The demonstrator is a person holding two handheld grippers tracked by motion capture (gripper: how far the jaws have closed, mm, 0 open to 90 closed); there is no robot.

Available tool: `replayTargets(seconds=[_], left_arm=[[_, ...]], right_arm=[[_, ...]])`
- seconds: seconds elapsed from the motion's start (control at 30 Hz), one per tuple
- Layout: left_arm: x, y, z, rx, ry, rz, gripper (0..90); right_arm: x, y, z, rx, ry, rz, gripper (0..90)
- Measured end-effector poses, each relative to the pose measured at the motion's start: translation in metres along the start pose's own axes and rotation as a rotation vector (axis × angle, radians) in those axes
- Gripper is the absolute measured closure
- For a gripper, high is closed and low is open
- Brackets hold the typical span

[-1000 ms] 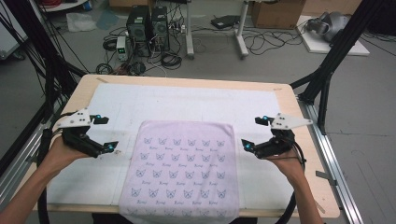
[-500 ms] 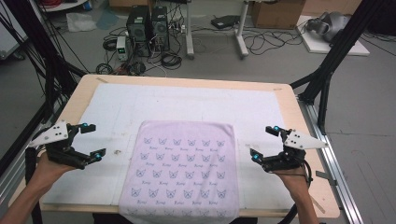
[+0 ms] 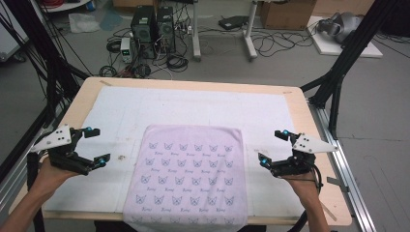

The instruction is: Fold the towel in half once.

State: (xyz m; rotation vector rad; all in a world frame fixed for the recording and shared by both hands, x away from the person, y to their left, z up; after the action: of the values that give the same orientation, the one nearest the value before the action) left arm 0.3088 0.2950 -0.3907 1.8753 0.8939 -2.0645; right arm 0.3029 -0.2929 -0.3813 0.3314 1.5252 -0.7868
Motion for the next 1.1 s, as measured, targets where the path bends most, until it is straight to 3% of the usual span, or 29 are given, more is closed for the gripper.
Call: replayTargets(seconds=[0.17, 0.3, 0.47, 0.73, 0.8, 0.97, 1.1], left_arm=[[-0.002, 0.003, 0.0, 0.001, 0.003, -0.005, 1.7], [-0.013, 0.012, -0.007, 0.001, 0.015, -0.04, 1.7], [-0.031, 0.036, -0.018, 0.023, 0.067, -0.17, 1.7], [-0.05, 0.073, -0.038, 0.037, 0.096, -0.334, 1.7], [-0.052, 0.082, -0.045, 0.041, 0.073, -0.379, 1.8], [-0.057, 0.1, -0.059, 0.039, 0.078, -0.465, 1.7], [-0.061, 0.115, -0.066, 0.033, 0.055, -0.497, 1.8]], right_arm=[[0.0, 0.002, 0.002, -0.001, -0.001, -0.017, 1.7], [-0.005, 0.009, 0.007, 0.001, -0.012, -0.052, 1.7], [-0.017, 0.03, 0.019, -0.036, -0.042, -0.166, 2.0], [-0.038, 0.076, 0.039, -0.085, -0.093, -0.367, 3.0], [-0.041, 0.087, 0.044, -0.1, -0.096, -0.406, 3.9], [-0.042, 0.111, 0.056, -0.103, -0.097, -0.504, 4.7], [-0.039, 0.129, 0.063, -0.1, -0.086, -0.579, 8.3]])
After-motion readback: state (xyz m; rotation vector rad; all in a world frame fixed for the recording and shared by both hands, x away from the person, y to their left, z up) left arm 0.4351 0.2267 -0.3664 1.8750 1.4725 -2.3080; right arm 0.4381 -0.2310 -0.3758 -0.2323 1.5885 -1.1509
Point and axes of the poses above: each handheld gripper's, and its own axes: y roughly forward along the jaws, x roughly out of its underside, z roughly to its right, the point moved 3 cm from there along y, roughly forward along the jaws, and after that the axes turned 1 degree about -y, right-handed, at the moved point
